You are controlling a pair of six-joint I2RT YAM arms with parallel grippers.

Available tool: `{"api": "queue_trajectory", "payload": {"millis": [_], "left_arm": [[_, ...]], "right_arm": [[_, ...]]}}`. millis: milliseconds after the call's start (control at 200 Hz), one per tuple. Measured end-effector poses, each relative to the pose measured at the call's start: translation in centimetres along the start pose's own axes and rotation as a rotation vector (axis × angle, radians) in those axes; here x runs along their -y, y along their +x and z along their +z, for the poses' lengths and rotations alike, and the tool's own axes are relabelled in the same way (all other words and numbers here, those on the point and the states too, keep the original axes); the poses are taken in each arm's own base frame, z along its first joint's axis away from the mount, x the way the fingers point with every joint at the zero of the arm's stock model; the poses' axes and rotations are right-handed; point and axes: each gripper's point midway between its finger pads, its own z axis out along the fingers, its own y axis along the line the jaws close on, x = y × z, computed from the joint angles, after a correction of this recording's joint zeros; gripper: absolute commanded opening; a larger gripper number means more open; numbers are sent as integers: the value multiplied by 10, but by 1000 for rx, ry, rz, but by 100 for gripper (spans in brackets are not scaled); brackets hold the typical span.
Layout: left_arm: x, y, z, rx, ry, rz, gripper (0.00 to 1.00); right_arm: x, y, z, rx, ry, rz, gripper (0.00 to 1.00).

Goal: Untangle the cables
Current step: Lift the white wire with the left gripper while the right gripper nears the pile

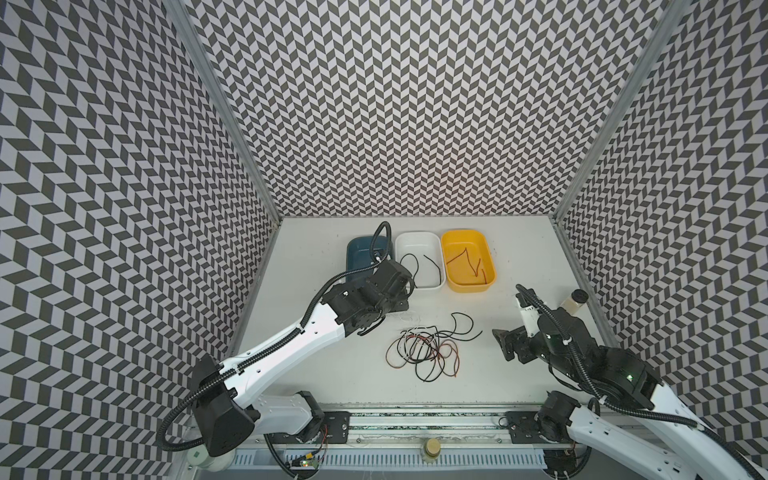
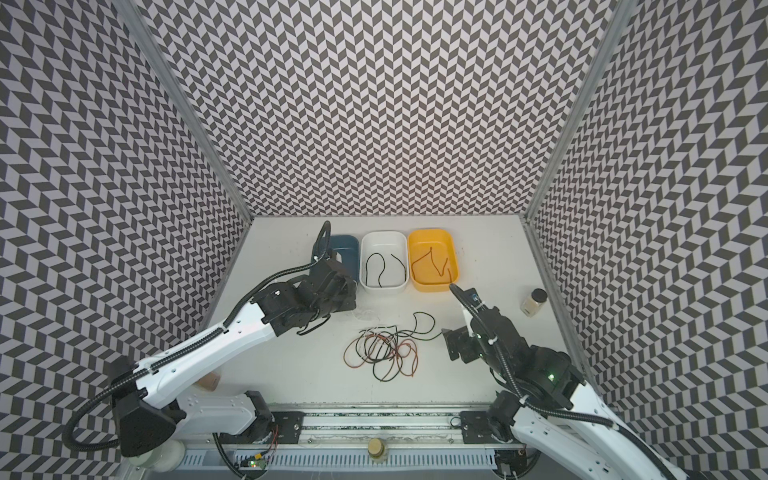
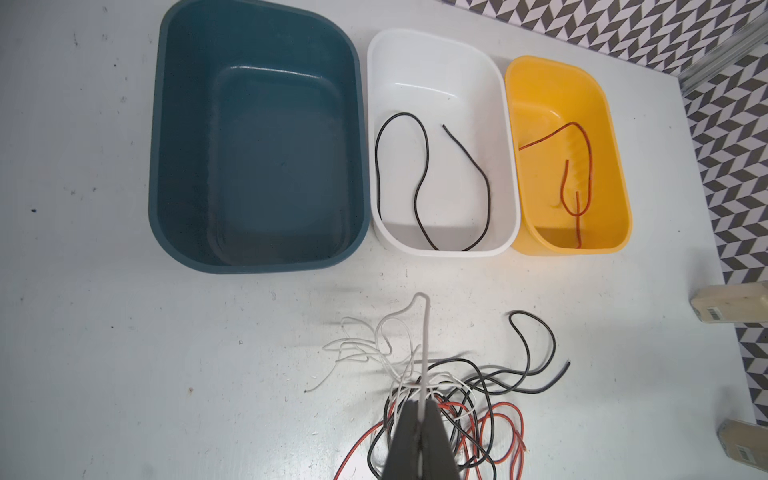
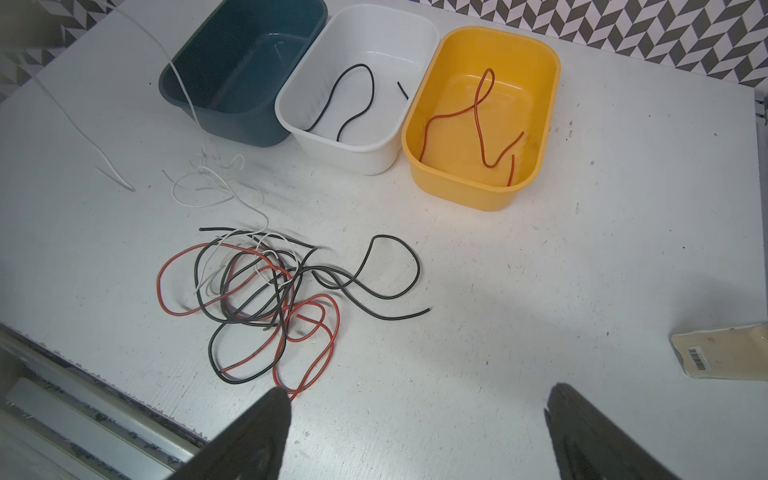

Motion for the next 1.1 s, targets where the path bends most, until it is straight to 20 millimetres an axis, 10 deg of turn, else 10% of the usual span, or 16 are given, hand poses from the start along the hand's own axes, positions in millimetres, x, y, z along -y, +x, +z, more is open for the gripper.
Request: {"api": "queue_trajectory", "payload": {"millis": [406, 1102], "left_arm": [[28, -51, -81, 130, 191, -2, 0], [76, -61, -122, 169, 441, -8, 0]], "right_arm": [[-6, 2, 3, -7, -28, -2, 96], [-46, -3, -4, -2, -258, -1, 95]]}}
